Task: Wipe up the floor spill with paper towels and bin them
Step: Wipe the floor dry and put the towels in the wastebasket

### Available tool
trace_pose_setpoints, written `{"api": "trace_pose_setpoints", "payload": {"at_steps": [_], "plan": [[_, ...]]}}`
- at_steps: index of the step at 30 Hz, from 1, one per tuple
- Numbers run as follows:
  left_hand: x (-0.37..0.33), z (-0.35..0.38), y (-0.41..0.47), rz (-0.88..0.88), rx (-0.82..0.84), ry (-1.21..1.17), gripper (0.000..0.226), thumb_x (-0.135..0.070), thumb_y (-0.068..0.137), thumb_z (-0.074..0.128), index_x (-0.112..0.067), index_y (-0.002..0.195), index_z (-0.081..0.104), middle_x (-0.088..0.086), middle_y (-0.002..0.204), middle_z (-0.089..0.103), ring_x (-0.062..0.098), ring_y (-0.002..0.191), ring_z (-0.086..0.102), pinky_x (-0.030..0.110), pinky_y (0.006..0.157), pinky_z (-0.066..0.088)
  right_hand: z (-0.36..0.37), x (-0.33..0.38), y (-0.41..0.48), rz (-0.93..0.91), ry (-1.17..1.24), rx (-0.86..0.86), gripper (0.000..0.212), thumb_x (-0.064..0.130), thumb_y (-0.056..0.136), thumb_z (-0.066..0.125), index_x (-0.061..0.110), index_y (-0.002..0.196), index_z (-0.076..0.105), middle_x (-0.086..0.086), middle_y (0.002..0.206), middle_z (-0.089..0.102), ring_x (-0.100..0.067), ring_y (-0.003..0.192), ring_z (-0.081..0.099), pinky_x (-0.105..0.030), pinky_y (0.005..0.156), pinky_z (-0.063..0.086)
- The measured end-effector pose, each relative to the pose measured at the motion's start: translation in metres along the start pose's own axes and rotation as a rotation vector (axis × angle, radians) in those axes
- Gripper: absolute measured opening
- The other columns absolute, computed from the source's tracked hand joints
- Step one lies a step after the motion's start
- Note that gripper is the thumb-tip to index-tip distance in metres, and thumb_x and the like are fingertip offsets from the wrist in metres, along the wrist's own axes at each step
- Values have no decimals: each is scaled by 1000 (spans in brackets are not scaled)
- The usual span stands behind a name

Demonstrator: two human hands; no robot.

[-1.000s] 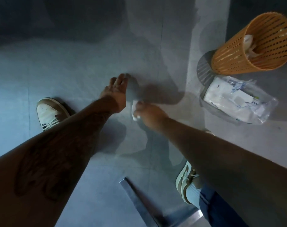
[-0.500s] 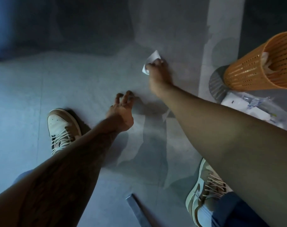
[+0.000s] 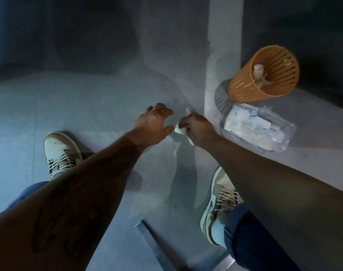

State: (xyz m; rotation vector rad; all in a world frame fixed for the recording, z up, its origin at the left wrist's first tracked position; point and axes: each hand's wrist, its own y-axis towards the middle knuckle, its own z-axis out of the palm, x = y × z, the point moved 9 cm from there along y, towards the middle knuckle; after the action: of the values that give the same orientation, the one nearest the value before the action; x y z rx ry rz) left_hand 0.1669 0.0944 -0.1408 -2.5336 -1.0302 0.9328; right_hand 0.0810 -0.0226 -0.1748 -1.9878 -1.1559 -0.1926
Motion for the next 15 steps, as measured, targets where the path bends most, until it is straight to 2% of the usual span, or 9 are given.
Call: {"api": "trace_pose_setpoints", "payload": {"at_steps": [2, 3, 6, 8, 10, 12, 15], "plan": [[-36, -15, 15, 45, 7, -17, 49, -32, 89, 67, -20, 135, 58, 9, 140, 51, 33, 122, 50, 43, 100, 47, -44, 17, -6, -30, 114, -102, 23, 10, 87, 55, 12, 103, 73, 0, 99, 59, -19, 92, 58, -6, 70, 36], [-53, -24, 23, 59, -12, -26, 47, -28, 87, 68, -19, 133, 60, 11, 136, 53, 34, 120, 52, 44, 100, 47, -67, 20, -8, -41, 141, -157, 23, 15, 87, 54, 11, 103, 71, 1, 96, 58, -17, 88, 55, -8, 69, 36], [-103, -58, 44, 77, -103, -34, 37, -18, 86, 67, -15, 122, 66, 14, 123, 59, 35, 111, 59, 38, 93, 48, -134, 14, -22, -69, 168, -358, 19, 19, 82, 55, 16, 98, 64, -4, 96, 66, -23, 87, 61, -34, 80, 49], [-140, -76, 57, 91, -150, -61, 32, -14, 87, 64, -14, 119, 68, 13, 120, 62, 32, 106, 62, 30, 86, 46, -173, 1, -32, -76, 143, -463, 21, 13, 76, 53, 17, 94, 64, -3, 94, 69, -24, 89, 64, -41, 84, 49], [-176, -88, 68, 119, -179, -100, 32, -14, 87, 63, -15, 119, 67, 10, 119, 63, 26, 107, 62, 22, 81, 40, -208, -15, -42, -52, 138, -561, 23, 9, 73, 51, 18, 88, 66, 3, 89, 70, -20, 87, 65, -40, 85, 49], [-213, -94, 78, 175, -188, -141, 33, -15, 86, 63, -14, 119, 67, 10, 120, 64, 26, 109, 62, 23, 84, 43, -241, -37, -54, 3, 163, -676, 23, 7, 72, 51, 18, 84, 68, 3, 86, 67, -20, 86, 64, -35, 80, 50], [-245, -89, 88, 192, -137, -158, 40, -23, 86, 64, -18, 126, 63, 4, 127, 65, 23, 114, 61, 27, 96, 47, -264, -77, -60, 132, 228, -750, 27, 3, 75, 51, 14, 88, 72, -7, 102, 67, -18, 91, 62, -19, 77, 42]]}}
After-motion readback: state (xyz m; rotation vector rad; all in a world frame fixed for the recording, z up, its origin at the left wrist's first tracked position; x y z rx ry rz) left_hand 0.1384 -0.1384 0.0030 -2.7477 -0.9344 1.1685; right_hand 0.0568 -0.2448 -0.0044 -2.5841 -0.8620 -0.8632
